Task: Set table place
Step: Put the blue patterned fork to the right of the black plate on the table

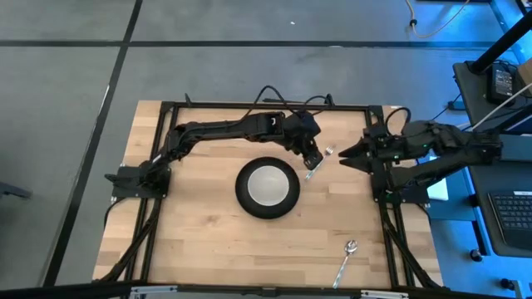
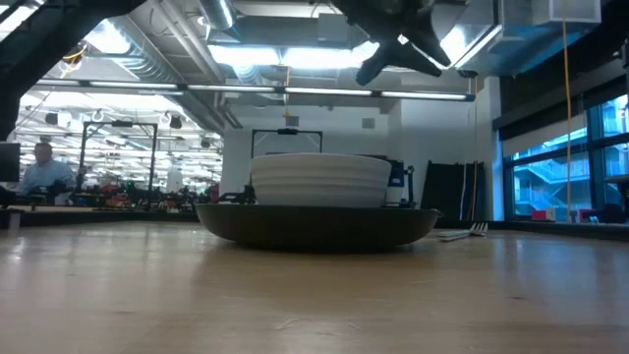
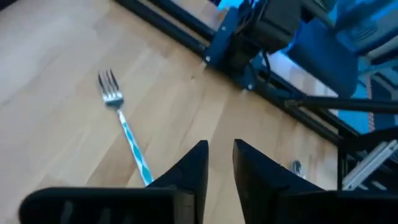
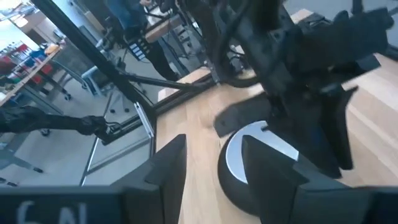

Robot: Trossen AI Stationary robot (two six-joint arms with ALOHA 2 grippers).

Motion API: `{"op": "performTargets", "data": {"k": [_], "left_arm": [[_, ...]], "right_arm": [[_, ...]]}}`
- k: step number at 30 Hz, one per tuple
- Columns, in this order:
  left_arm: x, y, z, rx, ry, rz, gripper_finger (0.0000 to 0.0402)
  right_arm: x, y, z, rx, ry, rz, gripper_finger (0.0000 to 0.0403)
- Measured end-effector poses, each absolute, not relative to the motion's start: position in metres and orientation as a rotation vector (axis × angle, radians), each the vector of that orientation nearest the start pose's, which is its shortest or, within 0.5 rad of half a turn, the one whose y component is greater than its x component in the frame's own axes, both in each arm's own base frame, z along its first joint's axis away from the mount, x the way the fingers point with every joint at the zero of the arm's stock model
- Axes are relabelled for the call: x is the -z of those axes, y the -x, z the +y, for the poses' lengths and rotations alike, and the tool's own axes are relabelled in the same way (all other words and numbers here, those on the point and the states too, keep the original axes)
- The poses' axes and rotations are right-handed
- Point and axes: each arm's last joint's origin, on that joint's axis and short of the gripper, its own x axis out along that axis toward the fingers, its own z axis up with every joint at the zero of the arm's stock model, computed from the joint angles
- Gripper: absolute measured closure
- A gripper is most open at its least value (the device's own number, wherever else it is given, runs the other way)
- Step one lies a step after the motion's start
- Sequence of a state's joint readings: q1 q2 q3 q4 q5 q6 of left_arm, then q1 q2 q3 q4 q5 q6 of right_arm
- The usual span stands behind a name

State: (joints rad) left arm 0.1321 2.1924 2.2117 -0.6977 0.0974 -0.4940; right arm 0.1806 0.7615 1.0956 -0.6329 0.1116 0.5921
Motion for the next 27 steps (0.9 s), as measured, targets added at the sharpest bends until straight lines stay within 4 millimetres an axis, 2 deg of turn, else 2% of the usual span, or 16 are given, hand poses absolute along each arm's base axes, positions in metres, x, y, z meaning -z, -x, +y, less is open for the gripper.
{"op": "performTargets", "data": {"k": [6, 10, 14, 19, 22, 27], "left_arm": [[-0.292, -0.490, 0.070, -0.282, 0.673, 0.691, 0.0330], [-0.272, -0.494, 0.070, -0.295, 0.674, 0.658, 0.0329], [-0.270, -0.499, 0.072, -0.276, 0.672, 0.580, 0.0328], [-0.262, -0.498, 0.074, -0.289, 0.672, 0.600, 0.0331], [-0.269, -0.498, 0.076, -0.288, 0.672, 0.584, 0.0332], [-0.289, -0.498, 0.081, -0.274, 0.617, 0.547, 0.0332]], "right_arm": [[-0.392, -0.130, 0.020, 0.026, -0.539, 0.321, 0.0247], [-0.387, -0.132, 0.020, 0.063, -0.525, 0.365, 0.0247], [-0.383, -0.134, 0.019, 0.134, -0.505, 0.378, 0.0247], [-0.379, -0.136, 0.018, 0.201, -0.505, 0.399, 0.0247], [-0.374, -0.139, 0.018, 0.225, -0.534, 0.444, 0.0247], [-0.357, -0.138, 0.018, 0.330, -0.553, 0.619, 0.0247]]}}
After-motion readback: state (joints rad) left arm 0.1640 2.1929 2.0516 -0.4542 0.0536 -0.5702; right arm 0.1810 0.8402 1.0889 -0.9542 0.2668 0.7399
